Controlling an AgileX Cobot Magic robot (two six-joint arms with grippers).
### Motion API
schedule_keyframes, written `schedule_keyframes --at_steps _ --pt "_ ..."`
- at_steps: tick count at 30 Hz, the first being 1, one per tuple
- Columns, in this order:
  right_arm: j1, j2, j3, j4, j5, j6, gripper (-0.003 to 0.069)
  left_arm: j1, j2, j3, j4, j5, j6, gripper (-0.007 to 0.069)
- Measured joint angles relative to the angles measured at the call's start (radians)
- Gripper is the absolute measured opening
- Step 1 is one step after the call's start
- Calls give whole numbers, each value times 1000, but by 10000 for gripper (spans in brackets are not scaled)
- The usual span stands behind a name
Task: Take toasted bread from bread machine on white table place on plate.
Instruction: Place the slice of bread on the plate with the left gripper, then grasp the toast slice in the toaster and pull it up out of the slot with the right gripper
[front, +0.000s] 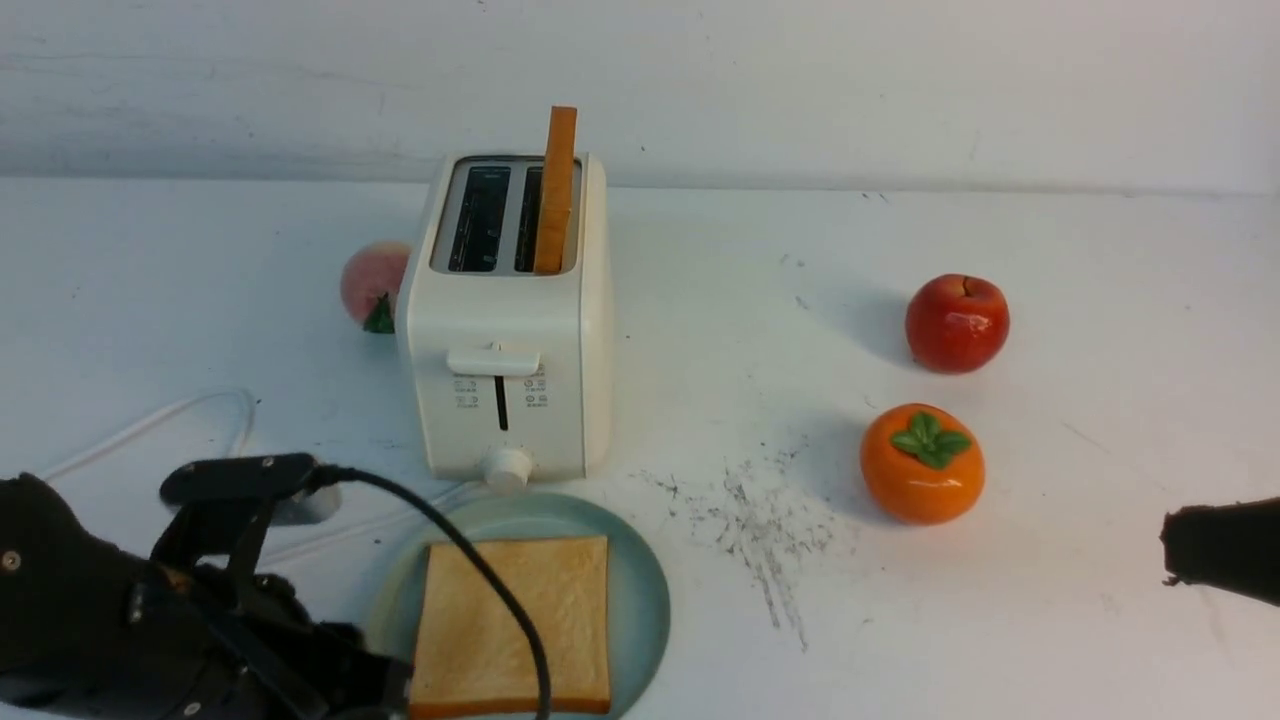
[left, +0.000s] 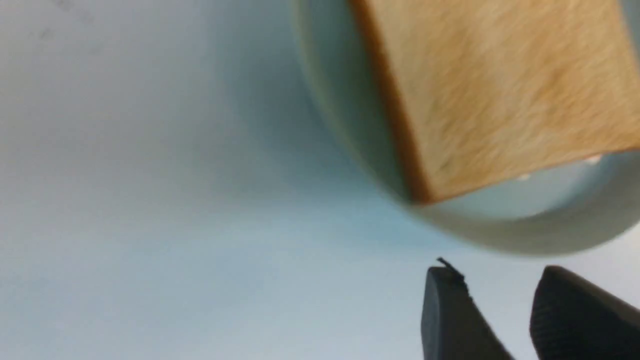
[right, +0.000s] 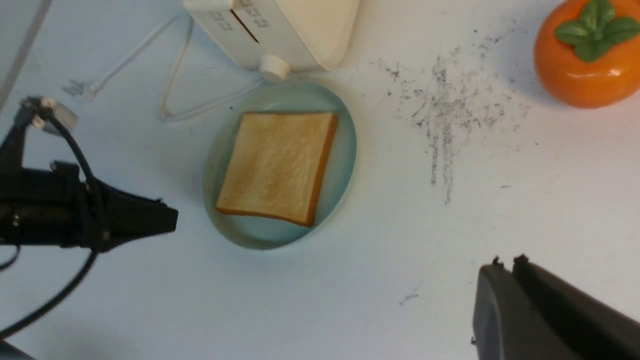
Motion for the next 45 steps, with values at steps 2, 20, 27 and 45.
schedule_keyframes --at_steps 2,20,27,45 --pt "0 20 -11 14 0 -4 33 0 -13 -8 92 32 -108 173" --pt "420 708 -606 -139 -183 156 80 1 -686 -98 431 322 -459 -14" --pt "468 1048 -980 -246 -239 263 369 1 -874 -98 427 501 -459 -14" --pt "468 1334 -1261 -262 -360 298 125 1 -1093 -101 418 640 -509 -14"
